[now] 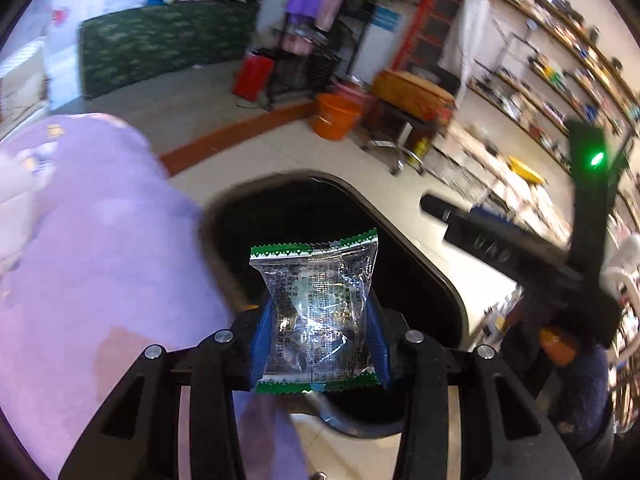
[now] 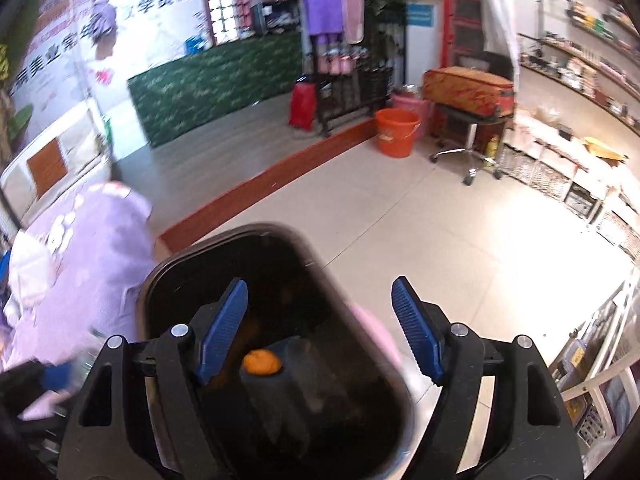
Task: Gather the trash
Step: 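Carry both items over the black bin and open both tools to drop them, then move both tools back to the table toward the tissue and purple bag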
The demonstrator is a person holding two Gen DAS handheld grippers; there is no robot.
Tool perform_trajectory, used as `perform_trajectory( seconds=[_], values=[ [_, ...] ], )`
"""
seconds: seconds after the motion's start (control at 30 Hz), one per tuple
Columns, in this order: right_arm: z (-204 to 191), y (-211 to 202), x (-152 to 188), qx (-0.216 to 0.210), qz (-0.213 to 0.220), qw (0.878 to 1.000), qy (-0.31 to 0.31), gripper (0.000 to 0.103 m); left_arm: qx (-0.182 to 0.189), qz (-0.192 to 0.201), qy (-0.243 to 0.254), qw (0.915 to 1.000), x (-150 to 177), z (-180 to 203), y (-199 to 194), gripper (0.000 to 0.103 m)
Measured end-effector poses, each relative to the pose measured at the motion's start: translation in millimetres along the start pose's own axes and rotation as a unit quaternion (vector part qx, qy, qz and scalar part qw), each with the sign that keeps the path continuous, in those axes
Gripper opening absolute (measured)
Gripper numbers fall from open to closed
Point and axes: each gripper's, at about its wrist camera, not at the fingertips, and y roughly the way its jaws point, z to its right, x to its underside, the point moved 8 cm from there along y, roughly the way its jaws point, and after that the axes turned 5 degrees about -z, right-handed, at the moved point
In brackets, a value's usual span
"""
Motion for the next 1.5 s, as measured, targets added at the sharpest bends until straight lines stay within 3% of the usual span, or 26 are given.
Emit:
perform_trajectory(
  seconds=[0.33, 0.5, 0.77, 0.9, 1.03, 1.2, 1.5],
  values=[
    [50, 2, -8, 0.035, 0.012, 0.998, 0.051, 0.077, -0.014, -0.049, 0.037, 0.9980, 12, 32, 49, 0.049],
    [51, 3, -9, 0.033, 0.010, 0.998, 0.057, 0.083, -0.016, -0.048, 0.047, 0.9976, 16, 36, 51, 0.083],
    [49, -7, -12, 0.039, 0.029, 0.997, 0.056, 0.090, -0.022, -0.011, 0.057, 0.9981, 14, 40, 36, 0.098],
    [49, -11, -16, 0.037, 0.034, 0.997, 0.056, 0.090, -0.034, -0.005, 0.068, 0.9971, 13, 43, 30, 0.098],
    [44, -15, -19, 0.034, 0.042, 0.998, 0.046, 0.091, -0.032, 0.020, 0.054, 0.9978, 12, 37, 12, 0.098],
    [27, -19, -19, 0.014, 0.046, 0.998, 0.034, 0.091, -0.056, 0.050, 0.050, 0.9959, 16, 26, -14, 0.098],
    [-60, -18, -4, -0.071, 0.042, 0.996, -0.027, 0.091, -0.116, 0.104, -0.027, 0.9875, 31, -35, -76, 0.098]
  ],
)
